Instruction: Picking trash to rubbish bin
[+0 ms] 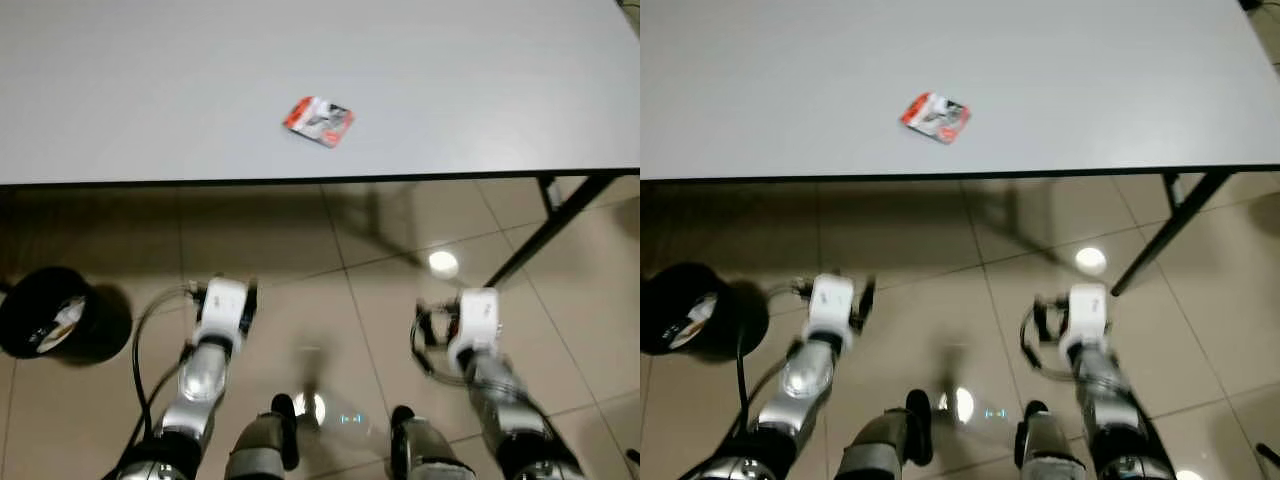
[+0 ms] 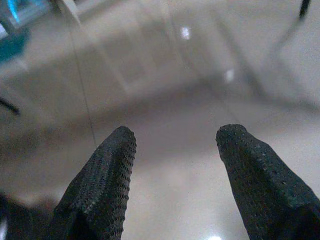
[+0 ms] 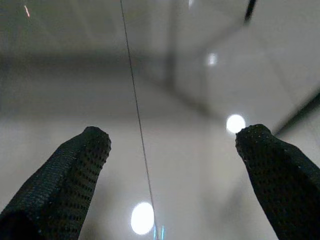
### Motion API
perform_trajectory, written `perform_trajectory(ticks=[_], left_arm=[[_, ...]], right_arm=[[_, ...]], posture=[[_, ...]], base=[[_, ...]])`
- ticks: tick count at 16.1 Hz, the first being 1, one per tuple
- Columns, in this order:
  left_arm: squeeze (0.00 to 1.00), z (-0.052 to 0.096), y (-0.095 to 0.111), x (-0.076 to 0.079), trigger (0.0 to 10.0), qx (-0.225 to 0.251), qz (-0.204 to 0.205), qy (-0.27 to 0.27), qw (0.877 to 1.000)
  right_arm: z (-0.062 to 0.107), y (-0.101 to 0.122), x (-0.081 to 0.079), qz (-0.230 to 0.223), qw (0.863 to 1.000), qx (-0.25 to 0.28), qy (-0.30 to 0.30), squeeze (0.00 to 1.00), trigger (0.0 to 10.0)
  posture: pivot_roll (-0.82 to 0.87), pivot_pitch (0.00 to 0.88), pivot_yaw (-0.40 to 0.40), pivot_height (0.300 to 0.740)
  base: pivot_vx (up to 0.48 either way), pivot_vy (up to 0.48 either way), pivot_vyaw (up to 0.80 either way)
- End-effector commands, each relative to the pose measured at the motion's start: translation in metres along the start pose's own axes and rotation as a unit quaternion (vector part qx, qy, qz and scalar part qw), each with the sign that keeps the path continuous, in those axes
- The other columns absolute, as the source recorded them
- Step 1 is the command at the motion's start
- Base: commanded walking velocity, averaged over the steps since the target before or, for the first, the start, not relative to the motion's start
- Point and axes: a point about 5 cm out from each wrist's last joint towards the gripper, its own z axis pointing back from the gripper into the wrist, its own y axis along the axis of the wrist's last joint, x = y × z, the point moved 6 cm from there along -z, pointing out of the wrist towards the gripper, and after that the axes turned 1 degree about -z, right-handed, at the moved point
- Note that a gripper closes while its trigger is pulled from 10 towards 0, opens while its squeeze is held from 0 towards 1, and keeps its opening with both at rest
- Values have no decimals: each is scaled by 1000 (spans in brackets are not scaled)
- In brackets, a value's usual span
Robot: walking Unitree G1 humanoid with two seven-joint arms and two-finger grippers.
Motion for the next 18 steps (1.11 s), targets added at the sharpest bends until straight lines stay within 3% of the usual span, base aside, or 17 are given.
perform_trajectory(ticks=[1,2,4,5,9,10,12,14,15,18], left_arm=[[0,3,8,-2,10000,17,0,0,1000],[0,0,33,-4,10000,59,-1,3,998],[0,0,57,-4,10000,95,5,7,995],[0,-2,107,-1,10000,165,6,2,986],[0,1,157,5,10000,229,4,-13,973],[0,4,183,8,10000,262,-1,-20,965],[0,4,197,6,10000,276,3,-17,961],[0,-9,196,-9,10000,242,103,13,965],[0,-12,191,-11,10000,225,135,15,965],[0,-17,182,0,10000,197,156,-16,968]], right_arm=[[3,7,4,0,1000,20,-11,0,10000],[2,30,-2,26,998,58,-8,0,10000],[3,50,-12,40,995,94,-4,0,10000],[10,92,-27,38,986,164,1,0,10000],[19,134,-33,26,974,224,-6,0,10000],[25,159,-32,24,965,259,-15,0,10000],[29,180,-31,21,958,283,-23,0,10000],[33,200,-39,25,952,305,-13,0,10000],[36,203,-40,17,952,306,-14,0,10000],[30,186,-37,-1,963,267,-26,0,10000]], posture=[[49,288,94,740],[44,285,95,740],[44,283,93,740],[50,277,93,740],[45,268,93,740],[44,263,92,740],[42,261,92,740],[44,265,89,740],[46,269,91,740],[46,267,94,740]], base=[[0,0,0],[0,0,0],[0,0,0],[0,0,0],[0,0,0],[0,0,0],[0,0,0],[0,0,0],[0,0,0],[0,0,0]])
